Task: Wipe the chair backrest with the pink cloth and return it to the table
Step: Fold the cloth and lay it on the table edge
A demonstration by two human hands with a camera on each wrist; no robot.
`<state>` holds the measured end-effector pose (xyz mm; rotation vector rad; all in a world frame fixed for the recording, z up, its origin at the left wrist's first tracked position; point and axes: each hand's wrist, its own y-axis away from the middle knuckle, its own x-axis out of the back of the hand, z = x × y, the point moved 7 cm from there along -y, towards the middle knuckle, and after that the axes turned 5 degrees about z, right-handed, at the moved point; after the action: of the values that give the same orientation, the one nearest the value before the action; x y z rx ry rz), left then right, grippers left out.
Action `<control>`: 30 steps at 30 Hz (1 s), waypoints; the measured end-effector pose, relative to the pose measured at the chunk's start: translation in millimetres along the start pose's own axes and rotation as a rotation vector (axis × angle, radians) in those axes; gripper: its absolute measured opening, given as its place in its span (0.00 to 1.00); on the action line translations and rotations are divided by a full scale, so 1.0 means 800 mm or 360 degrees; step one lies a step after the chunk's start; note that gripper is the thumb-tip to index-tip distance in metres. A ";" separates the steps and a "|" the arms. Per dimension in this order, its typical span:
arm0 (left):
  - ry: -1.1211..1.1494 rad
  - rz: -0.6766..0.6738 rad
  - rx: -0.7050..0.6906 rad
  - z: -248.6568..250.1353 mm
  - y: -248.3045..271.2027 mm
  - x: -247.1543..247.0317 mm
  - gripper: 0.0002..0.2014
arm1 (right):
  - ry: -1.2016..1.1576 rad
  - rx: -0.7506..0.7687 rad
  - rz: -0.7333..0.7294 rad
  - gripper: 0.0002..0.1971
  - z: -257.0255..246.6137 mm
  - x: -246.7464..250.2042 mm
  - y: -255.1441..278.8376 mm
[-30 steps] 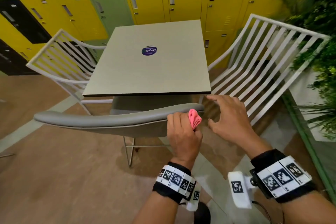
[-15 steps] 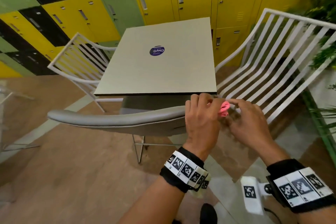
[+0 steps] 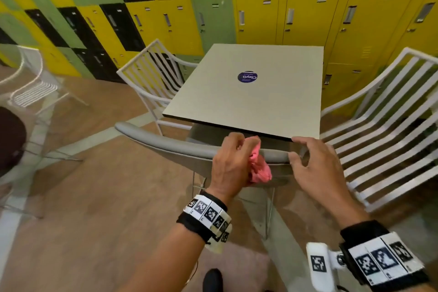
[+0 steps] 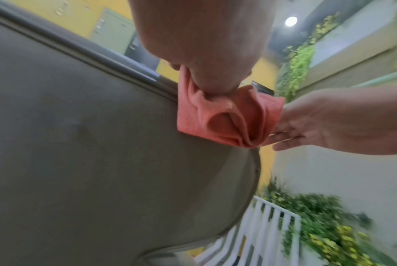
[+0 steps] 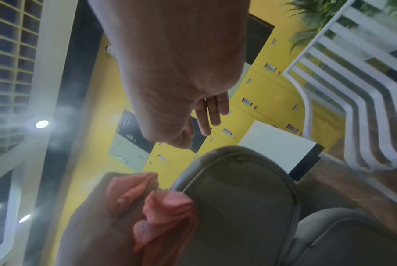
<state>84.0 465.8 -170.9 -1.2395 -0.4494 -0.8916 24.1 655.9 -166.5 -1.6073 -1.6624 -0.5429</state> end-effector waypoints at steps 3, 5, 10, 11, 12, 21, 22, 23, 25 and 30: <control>-0.0097 0.0047 0.0071 -0.053 0.012 0.034 0.31 | -0.0034 0.0121 -0.0026 0.18 -0.025 -0.013 0.002; -0.0199 0.0070 0.0117 -0.093 0.020 0.056 0.30 | -0.0028 0.0162 -0.0052 0.18 -0.039 -0.022 0.004; -0.0381 0.0119 0.0416 -0.202 0.026 0.112 0.23 | 0.0034 0.0221 -0.0110 0.18 -0.080 -0.048 0.000; -0.0401 0.0179 0.0466 -0.219 0.026 0.127 0.18 | 0.0049 0.0235 -0.0126 0.18 -0.091 -0.052 -0.001; -0.0400 0.0244 0.0508 -0.242 0.025 0.145 0.14 | 0.0061 0.0264 -0.0138 0.18 -0.111 -0.062 -0.004; 0.0629 -0.0320 0.0772 -0.326 -0.033 0.218 0.42 | -0.0132 0.0617 -0.0542 0.39 -0.352 -0.155 -0.004; 0.0604 -0.0453 0.0702 -0.335 -0.037 0.219 0.45 | -0.0149 0.0651 -0.0576 0.42 -0.380 -0.167 -0.004; 0.0606 -0.0552 0.0633 -0.344 -0.041 0.221 0.48 | -0.0170 0.0678 -0.0612 0.43 -0.405 -0.178 -0.006; 0.0667 -0.0673 0.0545 -0.360 -0.051 0.229 0.53 | -0.0211 0.0706 -0.0692 0.40 -0.444 -0.197 -0.009; 0.0570 -0.1017 0.0499 -0.400 -0.062 0.251 0.64 | -0.0195 0.0738 -0.0746 0.13 -0.497 -0.235 -0.026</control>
<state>113.6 94.8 -89.9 -0.6232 -0.6799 -1.4886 78.8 233.7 -53.3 -0.9354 -2.0867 -0.2543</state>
